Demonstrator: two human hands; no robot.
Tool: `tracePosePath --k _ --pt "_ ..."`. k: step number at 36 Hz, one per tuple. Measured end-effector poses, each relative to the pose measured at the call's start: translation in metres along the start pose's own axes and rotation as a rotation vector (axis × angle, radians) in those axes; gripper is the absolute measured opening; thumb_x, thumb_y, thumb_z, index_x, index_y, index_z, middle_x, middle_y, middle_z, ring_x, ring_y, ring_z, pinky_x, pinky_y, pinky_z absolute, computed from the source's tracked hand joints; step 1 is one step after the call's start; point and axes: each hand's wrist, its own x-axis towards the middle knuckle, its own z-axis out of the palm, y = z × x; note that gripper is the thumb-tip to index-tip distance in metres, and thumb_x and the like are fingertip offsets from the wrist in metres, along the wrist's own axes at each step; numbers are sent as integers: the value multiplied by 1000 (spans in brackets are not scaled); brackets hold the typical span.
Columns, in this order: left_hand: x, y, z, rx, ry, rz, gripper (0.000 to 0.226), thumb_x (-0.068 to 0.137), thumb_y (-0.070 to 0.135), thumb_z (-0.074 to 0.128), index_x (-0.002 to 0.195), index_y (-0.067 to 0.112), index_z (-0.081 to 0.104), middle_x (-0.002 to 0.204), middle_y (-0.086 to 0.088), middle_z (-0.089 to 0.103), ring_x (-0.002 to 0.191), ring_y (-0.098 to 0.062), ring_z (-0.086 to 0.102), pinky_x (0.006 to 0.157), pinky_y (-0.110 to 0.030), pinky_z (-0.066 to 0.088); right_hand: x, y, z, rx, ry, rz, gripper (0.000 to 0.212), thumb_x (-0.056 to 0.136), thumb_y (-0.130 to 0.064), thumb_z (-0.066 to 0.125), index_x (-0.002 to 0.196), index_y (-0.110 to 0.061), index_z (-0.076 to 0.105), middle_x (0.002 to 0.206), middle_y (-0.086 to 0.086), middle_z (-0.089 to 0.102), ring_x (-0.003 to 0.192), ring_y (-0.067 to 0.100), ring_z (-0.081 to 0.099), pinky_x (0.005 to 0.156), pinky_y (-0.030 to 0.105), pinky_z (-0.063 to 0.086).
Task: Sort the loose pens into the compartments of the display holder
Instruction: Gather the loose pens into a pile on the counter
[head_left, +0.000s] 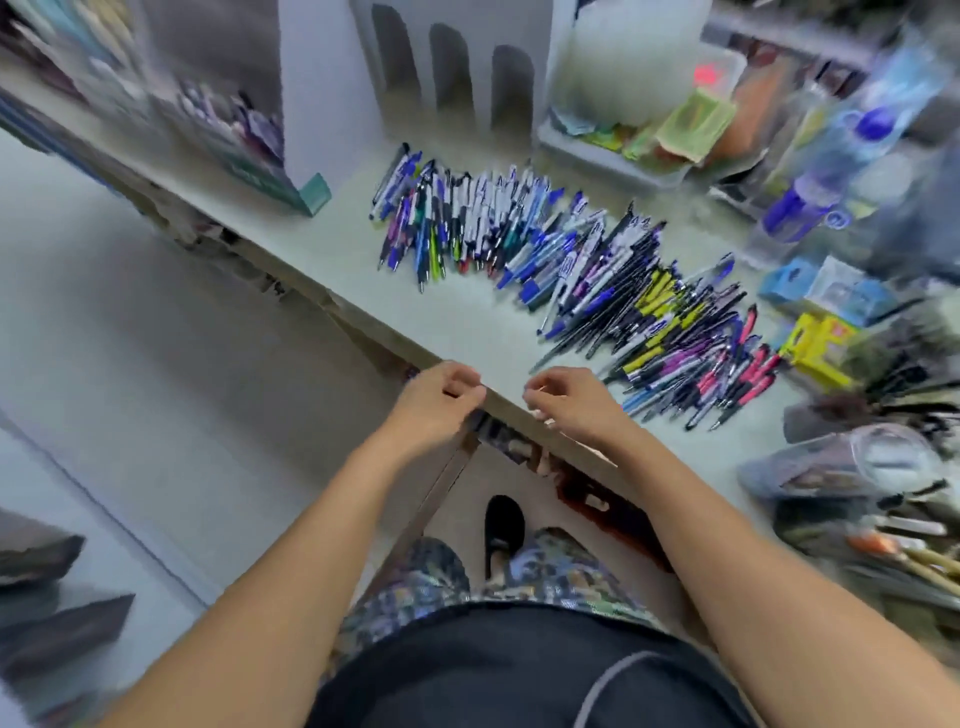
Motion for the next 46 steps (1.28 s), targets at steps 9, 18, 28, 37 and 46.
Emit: tracePosePath --k 9,18,28,37,46 --pt "110 47 -26 49 -183 105 20 96 36 66 112 25 65 107 0 68 95 -20 68 71 -32 53 45 -43 -28 35 205 127 15 97 -25 67 99 -12 73 88 4 74 80 20 72 77 42 58" --pt "198 89 -40 407 129 318 67 89 52 69 139 11 50 141 -12 50 131 -31 46 105 -44 41 34 0 -81 327 1141 677 64 86 -51 75 135 -15 56 132 6 58 121 28 56 96 40 48" --pt "329 73 -126 434 333 -124 132 70 85 63 162 18 -3 168 -16 -12 154 -42 -10 121 -61 0 81 66 -121 444 1009 1053 143 59 -96 59 163 -17 0 169 17 2 156 37 1 123 60 12" --pt "374 55 -119 413 254 -366 146 57 94 63 161 18 -6 168 -19 -3 154 -44 -2 122 -62 6 127 55 -117 245 938 1114 149 53 -105 47 163 -19 -5 169 17 -5 157 34 -3 122 62 5" --pt "369 59 -96 478 246 -214 131 71 88 57 162 16 -3 168 -15 6 154 -36 8 122 -56 13 146 38 -112 210 953 1181 148 53 -106 43 163 -19 -5 170 18 -4 157 34 -1 120 62 8"
